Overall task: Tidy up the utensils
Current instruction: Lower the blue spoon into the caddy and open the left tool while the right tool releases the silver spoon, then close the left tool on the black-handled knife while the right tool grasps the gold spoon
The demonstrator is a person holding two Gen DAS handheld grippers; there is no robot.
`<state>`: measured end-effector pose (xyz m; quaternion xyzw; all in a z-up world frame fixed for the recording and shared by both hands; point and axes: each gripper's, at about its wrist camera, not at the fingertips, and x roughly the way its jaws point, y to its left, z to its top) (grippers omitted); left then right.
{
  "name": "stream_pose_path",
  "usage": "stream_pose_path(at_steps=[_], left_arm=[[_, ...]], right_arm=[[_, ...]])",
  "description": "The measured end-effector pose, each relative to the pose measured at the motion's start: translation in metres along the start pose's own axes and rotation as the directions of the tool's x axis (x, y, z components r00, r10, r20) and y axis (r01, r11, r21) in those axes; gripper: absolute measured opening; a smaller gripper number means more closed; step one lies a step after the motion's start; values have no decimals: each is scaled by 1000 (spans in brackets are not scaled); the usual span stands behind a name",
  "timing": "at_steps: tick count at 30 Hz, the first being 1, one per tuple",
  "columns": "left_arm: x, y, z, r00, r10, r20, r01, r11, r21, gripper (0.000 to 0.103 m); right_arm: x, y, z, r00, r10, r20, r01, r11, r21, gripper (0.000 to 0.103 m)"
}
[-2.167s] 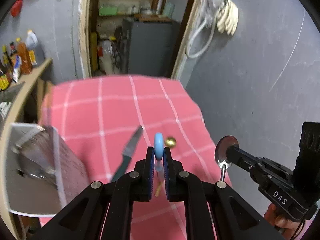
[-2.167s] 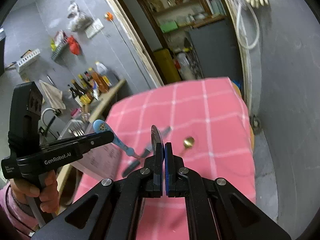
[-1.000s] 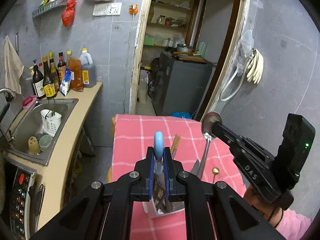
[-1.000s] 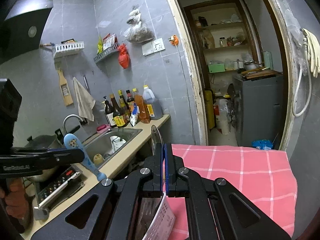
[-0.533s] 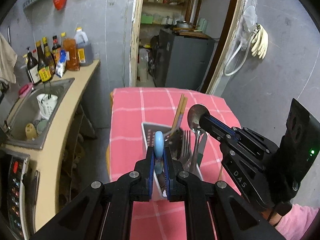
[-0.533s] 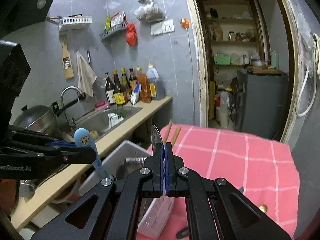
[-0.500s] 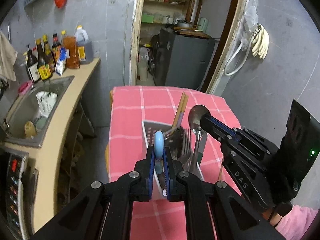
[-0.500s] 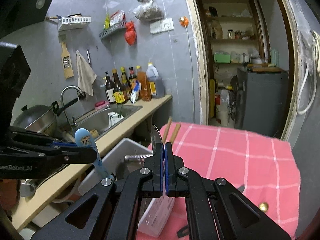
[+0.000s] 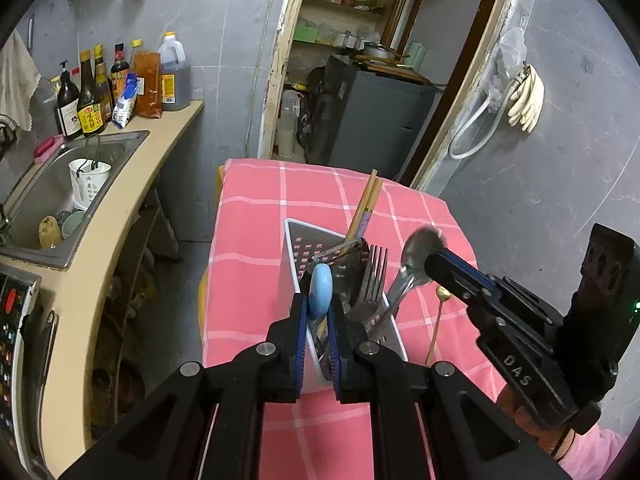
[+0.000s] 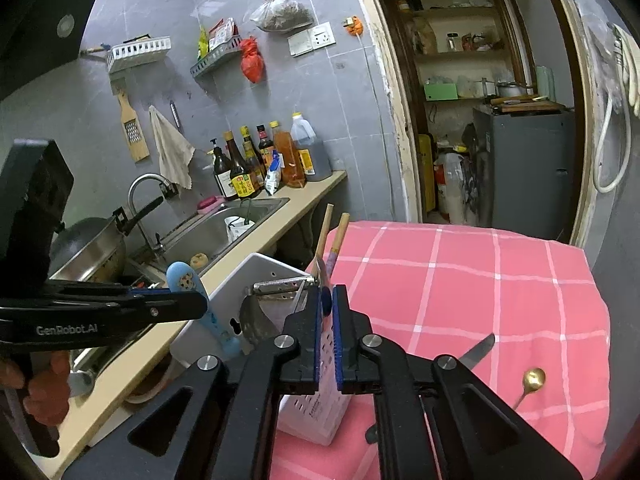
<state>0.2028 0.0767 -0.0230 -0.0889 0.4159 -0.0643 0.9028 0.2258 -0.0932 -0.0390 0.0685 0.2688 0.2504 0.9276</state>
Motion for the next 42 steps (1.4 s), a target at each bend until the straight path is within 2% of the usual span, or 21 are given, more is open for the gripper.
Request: stream_pose_path(at_steps=[1,3,7,10,13,16,17,18,19,21,22,27,31,34,42], left_arm=[[0,0,0,1000,-2,0,2,1000,0,10],[-1,-1,-1,1000,-3,2,3,1000,-2,10],[-4,0,-2,1000,-8,5,9,1000,-12,11],[-10,-3,-3,1000,-9,20,9,1000,-13,11],[-15,-6,-4,999,-4,38,4,1000,-5,15],[-19,-8,-4,998,-4,59,4,1000,-2,29],[-20,-9,-4,998,-5,69,6,1000,-3,37],[-21,-10,-4,997,-7,79,7,1000,-4,50],[-23,-12,-4,995,-4,98,5,1000,-7,56],[-26,-16,-5,991,-12,134,13,1000,-9,70],[-26,-20,-6,988,-26,153,28,1000,-11,72],[-23,-34,-4,981,-44,191,49,998,-24,89],[-16,-50,-1,978,-62,199,65,998,-5,91],[-8,-69,3,978,-72,193,64,997,45,91],[17,-120,11,983,-115,141,89,980,178,92]], right_arm=[[-2,-1,0,1000,9,3,-9,1000,4,14],[-5,-2,1,1000,17,9,-17,1000,11,30],[-14,-6,3,999,6,37,-8,999,39,31],[-29,-15,4,997,-21,72,16,998,68,50],[-42,-23,7,994,-55,94,47,995,84,53],[-55,-32,9,988,-92,120,80,992,103,65],[-60,-36,10,986,-108,130,95,990,107,68],[-65,-38,11,983,-124,138,109,988,109,73],[-69,-41,11,979,-142,145,127,986,112,77],[-77,-47,12,969,-189,158,171,978,123,96],[-82,-50,11,964,-211,165,191,973,128,100],[-102,-69,8,941,-296,167,272,950,152,101],[-117,-91,-1,927,-349,141,322,929,183,101],[-124,-109,-8,920,-375,111,346,914,212,101],[-133,-162,-34,916,-400,23,374,876,306,101]])
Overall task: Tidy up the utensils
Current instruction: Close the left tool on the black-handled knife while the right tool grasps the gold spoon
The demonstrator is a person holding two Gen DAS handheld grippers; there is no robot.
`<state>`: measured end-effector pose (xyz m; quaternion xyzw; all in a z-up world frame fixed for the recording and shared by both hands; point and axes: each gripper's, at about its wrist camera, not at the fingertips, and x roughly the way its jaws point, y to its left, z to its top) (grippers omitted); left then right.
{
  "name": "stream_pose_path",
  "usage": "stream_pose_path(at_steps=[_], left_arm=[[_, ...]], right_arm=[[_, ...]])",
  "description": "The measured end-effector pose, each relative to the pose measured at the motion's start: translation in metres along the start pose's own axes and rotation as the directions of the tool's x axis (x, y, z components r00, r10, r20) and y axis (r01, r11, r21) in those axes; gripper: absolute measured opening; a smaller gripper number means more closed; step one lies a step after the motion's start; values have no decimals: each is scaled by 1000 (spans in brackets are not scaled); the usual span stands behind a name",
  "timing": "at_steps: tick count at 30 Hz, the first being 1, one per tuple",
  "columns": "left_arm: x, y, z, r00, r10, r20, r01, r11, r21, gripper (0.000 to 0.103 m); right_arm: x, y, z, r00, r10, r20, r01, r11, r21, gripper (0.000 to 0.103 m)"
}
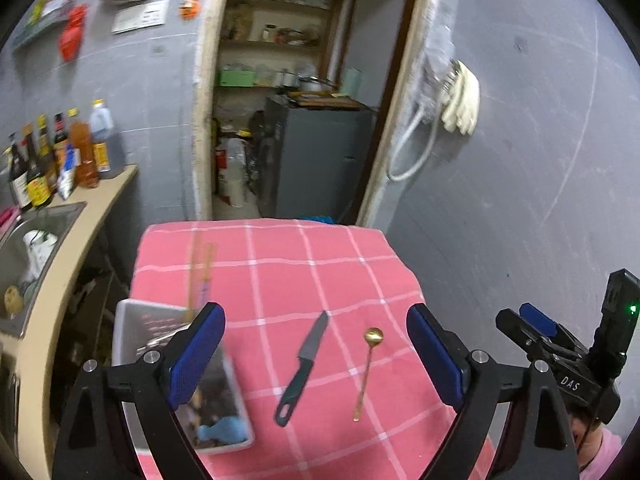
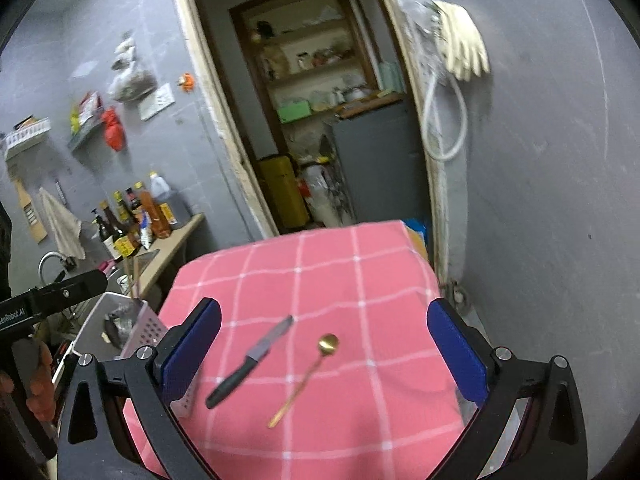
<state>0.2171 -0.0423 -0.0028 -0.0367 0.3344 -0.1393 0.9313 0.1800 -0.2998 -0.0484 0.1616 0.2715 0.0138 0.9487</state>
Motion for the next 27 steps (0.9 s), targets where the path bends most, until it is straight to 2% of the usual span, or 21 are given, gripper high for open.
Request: stream_pose_path(at_steps=[8,12,17,21,23,25,27], left_arm=[[44,-35,1,996,22,-92,-13,995,102,92],[73,-45,-2,985,48,-168,-23,989,148,92],[118,-47,-17,946,88,-311,-33,983,179,91],[145,-44,-32,913,114,-391,-43,982,185,82],[155,-44,-38,899,143,-414,-63,977,201,76],[166,-42,-45,877,171,-449,-80,973,214,67],[172,-38,-49,860,190,-474,-98,972,213,60]], right_arm=[[32,-44,-13,995,31,-92,-24,997,72,101],[54,-57,-21,987,54,-152,-41,995,85,101],[83,-70,-37,968,91,-235,-69,993,98,101],[100,-77,-47,954,119,-274,-91,989,112,100],[110,-77,-52,947,137,-292,-110,988,109,95],[120,-75,-55,939,149,-310,-125,988,94,77],[130,-71,-57,929,166,-330,-147,986,83,68]])
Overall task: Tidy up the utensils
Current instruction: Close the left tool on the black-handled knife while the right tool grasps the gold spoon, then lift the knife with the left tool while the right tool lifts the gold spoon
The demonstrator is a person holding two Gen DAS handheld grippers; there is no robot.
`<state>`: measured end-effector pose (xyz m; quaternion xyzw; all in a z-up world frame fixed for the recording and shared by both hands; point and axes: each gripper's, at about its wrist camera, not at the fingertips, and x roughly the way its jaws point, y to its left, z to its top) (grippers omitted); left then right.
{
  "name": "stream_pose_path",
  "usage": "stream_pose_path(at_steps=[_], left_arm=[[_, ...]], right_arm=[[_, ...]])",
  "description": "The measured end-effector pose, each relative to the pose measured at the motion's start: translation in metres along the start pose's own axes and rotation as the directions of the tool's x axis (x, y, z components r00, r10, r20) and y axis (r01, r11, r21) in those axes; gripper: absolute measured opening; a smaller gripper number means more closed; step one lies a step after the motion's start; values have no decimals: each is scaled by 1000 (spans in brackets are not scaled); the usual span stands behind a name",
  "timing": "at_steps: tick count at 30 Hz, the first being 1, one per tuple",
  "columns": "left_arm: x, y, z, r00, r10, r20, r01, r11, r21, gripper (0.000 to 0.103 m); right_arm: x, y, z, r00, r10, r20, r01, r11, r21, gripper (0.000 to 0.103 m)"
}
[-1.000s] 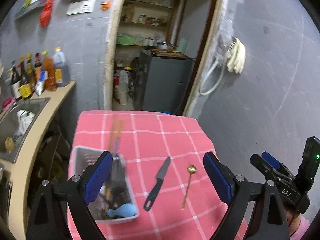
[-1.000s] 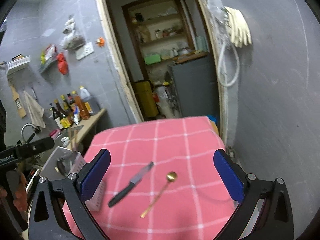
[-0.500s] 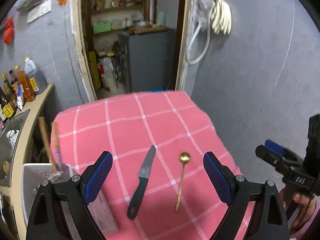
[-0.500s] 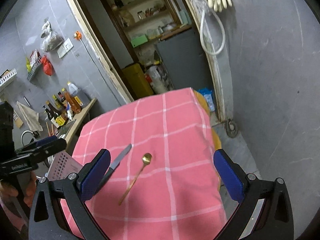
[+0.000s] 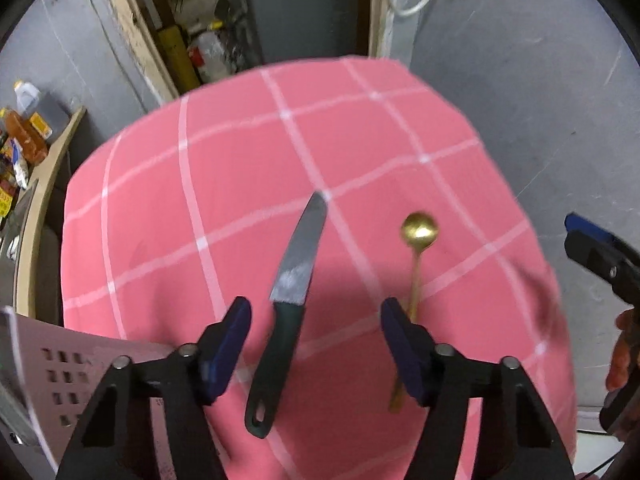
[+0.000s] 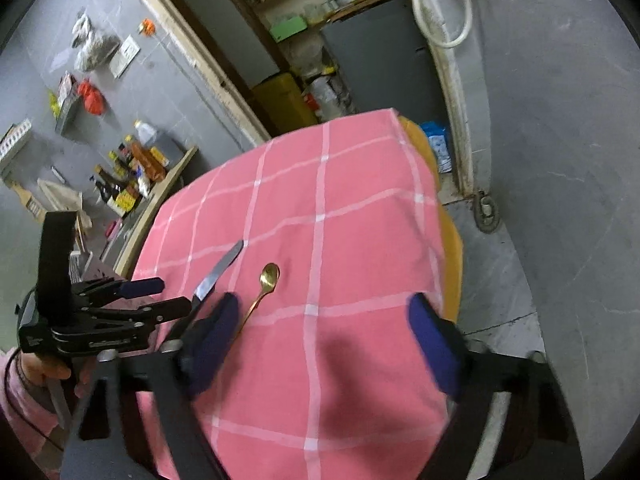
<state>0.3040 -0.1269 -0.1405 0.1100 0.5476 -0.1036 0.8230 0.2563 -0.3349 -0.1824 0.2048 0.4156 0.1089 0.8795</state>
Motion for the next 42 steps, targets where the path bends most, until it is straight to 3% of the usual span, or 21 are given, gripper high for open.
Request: stream_pose_path(at_steps=[8,13,23,35,37,42], left_arm=[[23,11,-8,997,28,-70,-31,998,-47,51],[28,13,-8,996,29,-85,-34,998,-59,45],[37,18,-8,995,11,-103,-21,996,-90,44],[42,24,-10,995,-23,-94,13,994,-112,44],[41,24,-12,996,-26,-86,17,994,-110,44],[40,22,-13,996,-45,-82,37,995,-90,22]], right_arm=[[48,23,14,992,95,-88,-102,991,-85,44],[72,34,21,985,107,-134,-125,982,-138,33],[101,48,28,977,85,-197,-130,965,-227,25],[103,56,23,976,71,-204,-122,961,-249,26],[102,58,21,979,48,-200,-102,957,-270,18],[98,52,21,979,45,-197,-92,967,-237,7]])
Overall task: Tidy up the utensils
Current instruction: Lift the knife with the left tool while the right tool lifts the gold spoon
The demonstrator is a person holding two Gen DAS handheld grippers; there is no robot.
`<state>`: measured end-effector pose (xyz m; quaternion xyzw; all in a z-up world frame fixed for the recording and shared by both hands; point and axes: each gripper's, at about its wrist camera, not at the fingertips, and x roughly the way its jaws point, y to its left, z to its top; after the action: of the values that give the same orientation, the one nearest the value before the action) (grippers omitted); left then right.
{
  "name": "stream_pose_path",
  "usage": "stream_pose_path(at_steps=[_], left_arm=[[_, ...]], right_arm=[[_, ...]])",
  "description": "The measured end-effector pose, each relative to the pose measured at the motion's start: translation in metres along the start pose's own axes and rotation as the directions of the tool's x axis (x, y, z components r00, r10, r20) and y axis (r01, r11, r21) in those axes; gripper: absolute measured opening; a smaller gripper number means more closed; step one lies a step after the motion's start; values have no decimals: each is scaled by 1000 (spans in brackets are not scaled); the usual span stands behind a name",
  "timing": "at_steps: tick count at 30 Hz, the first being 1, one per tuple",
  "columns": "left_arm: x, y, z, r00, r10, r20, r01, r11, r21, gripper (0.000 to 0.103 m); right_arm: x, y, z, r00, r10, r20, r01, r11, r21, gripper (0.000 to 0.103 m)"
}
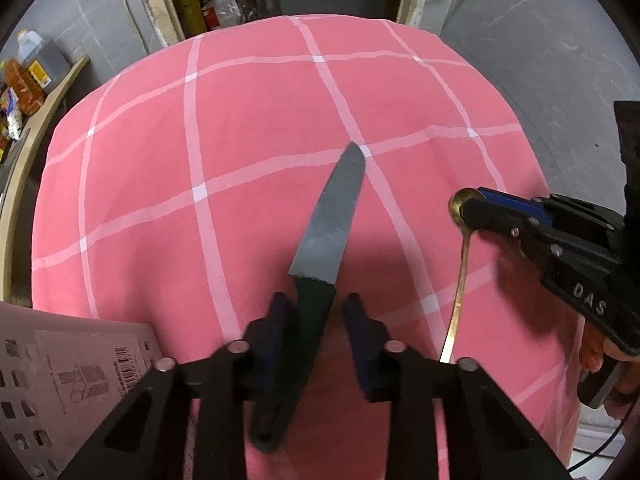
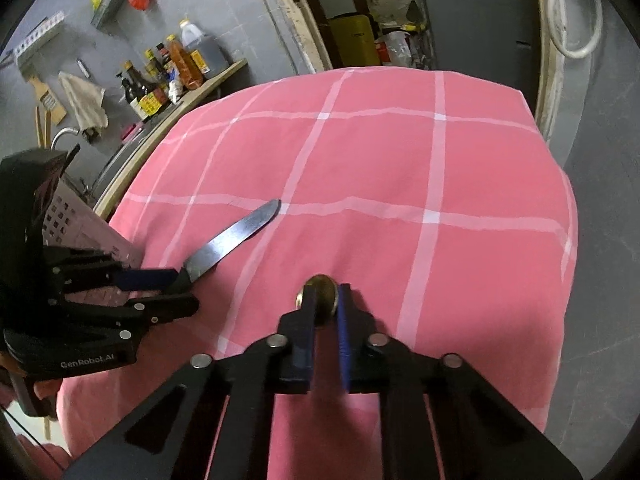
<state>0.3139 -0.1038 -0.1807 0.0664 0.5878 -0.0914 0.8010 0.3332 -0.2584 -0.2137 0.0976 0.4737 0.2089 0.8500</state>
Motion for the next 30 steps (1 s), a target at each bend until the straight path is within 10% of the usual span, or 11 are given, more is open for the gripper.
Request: stream_pose_path(at_steps=[13,30], left_arm=[[-5,3,-17,986,-164,-8,162,979,-124,16],[-52,-17,-40,950,-226,214,251,964,-94,16]], right_arm=[[-21,-15,-26,996,67,63,-77,982,171,3],[-114,-2,-25,963,-39,268,-9,984,176,2]])
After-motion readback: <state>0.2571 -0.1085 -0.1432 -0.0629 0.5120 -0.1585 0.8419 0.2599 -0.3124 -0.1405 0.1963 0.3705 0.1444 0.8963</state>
